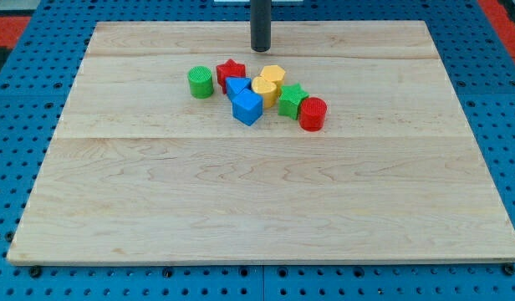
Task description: Slightly touching the green circle left side of the red star
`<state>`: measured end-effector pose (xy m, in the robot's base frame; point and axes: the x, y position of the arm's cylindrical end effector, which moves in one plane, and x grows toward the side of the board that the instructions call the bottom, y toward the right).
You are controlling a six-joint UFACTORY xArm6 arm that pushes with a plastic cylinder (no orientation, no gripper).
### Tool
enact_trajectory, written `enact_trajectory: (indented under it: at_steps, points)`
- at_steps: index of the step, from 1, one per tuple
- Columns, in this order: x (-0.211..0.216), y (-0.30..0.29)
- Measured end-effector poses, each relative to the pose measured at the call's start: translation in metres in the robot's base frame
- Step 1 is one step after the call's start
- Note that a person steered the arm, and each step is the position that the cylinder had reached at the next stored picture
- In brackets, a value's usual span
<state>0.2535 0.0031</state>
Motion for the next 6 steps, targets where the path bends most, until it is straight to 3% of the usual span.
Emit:
enact_trajectory:
  at_steps: [2,3,4,5,6]
  points:
    - [0.002,0.046]
    - [0.018,0.021]
    - [0.042,-0.087]
    - [0.084,-0.156]
    - [0.088,-0.152]
